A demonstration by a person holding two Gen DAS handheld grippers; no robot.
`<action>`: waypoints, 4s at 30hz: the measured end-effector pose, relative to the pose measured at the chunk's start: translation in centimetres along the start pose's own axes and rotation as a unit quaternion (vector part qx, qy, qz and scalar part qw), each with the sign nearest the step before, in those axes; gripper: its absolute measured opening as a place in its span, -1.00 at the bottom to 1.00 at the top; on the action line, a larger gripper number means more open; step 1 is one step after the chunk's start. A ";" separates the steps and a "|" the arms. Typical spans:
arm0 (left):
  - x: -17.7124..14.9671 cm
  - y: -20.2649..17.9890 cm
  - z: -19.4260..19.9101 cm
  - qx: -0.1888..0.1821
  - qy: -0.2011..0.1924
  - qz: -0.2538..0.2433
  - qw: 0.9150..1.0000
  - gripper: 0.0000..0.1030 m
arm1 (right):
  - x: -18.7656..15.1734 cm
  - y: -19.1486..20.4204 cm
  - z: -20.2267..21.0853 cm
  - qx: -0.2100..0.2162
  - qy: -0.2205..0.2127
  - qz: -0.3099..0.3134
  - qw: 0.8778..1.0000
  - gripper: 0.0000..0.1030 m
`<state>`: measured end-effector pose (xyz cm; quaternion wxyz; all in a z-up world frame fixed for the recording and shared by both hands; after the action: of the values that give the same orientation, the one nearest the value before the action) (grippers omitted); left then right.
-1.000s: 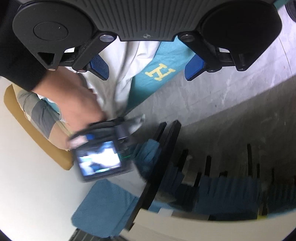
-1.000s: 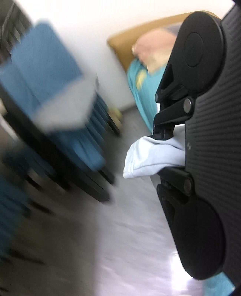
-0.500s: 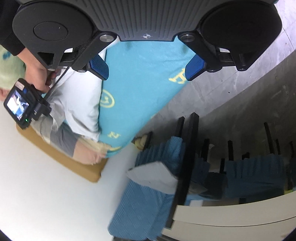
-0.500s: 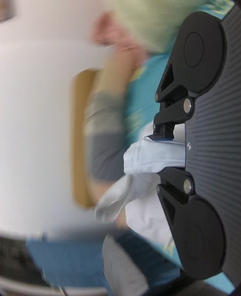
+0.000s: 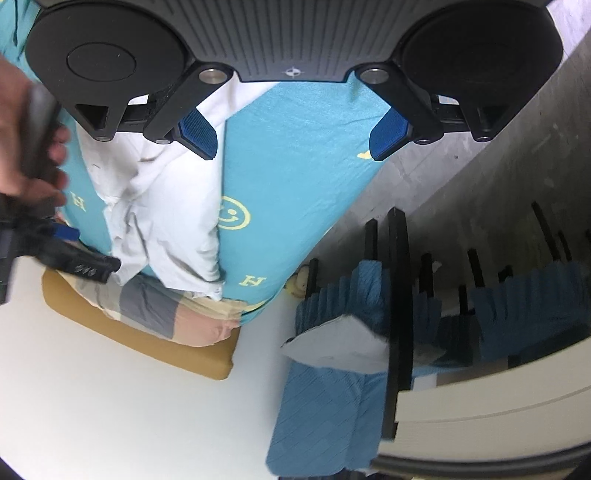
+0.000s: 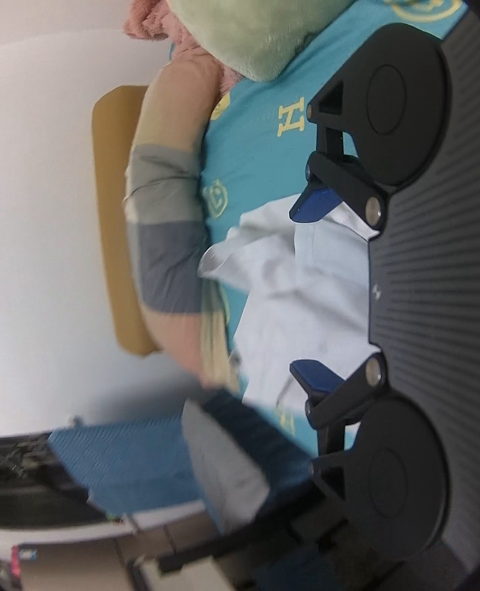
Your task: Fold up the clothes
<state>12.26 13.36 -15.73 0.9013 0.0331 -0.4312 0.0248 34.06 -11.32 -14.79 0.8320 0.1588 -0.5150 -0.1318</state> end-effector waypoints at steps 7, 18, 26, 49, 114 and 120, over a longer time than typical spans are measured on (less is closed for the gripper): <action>0.8 -0.9 3.9 -0.020 -0.025 -0.018 0.999 0.77 | -1.3 1.7 15.5 0.029 -0.007 0.036 0.999 0.61; 2.2 3.0 10.2 -0.066 -0.018 -0.021 0.997 0.80 | -7.8 -2.9 32.4 0.048 0.010 0.012 0.999 0.61; 1.8 9.3 7.9 -0.153 0.067 0.008 0.986 0.80 | -8.6 -4.0 31.3 0.050 0.040 -0.015 0.998 0.61; -10.9 13.1 -0.9 -0.355 0.158 -0.021 0.921 -0.65 | -12.3 -6.5 25.0 0.007 0.160 -0.082 0.984 0.61; -10.1 -5.2 6.5 -0.201 0.318 -0.013 0.927 -0.85 | -19.4 -5.0 27.5 0.045 0.377 -0.114 0.918 -0.77; -2.8 -2.4 11.5 -0.259 0.222 0.087 0.936 -0.86 | -11.4 -3.6 31.5 0.096 0.285 -0.153 0.941 -0.82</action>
<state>1.78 10.01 -10.84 0.9456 -0.2460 -0.2128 -0.0027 0.57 -14.28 -12.25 0.8945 0.3459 -0.2357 -0.1571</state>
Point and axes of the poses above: each gripper's, at about its wrist camera, not at the fingertips, and z roughly against the way its jaws point, y to its left, x to its top, the point moved 6 cm from there along -z, roughly the way its jaws point, and after that the axes turned 13 degrees about -z, right-handed, at the moved point
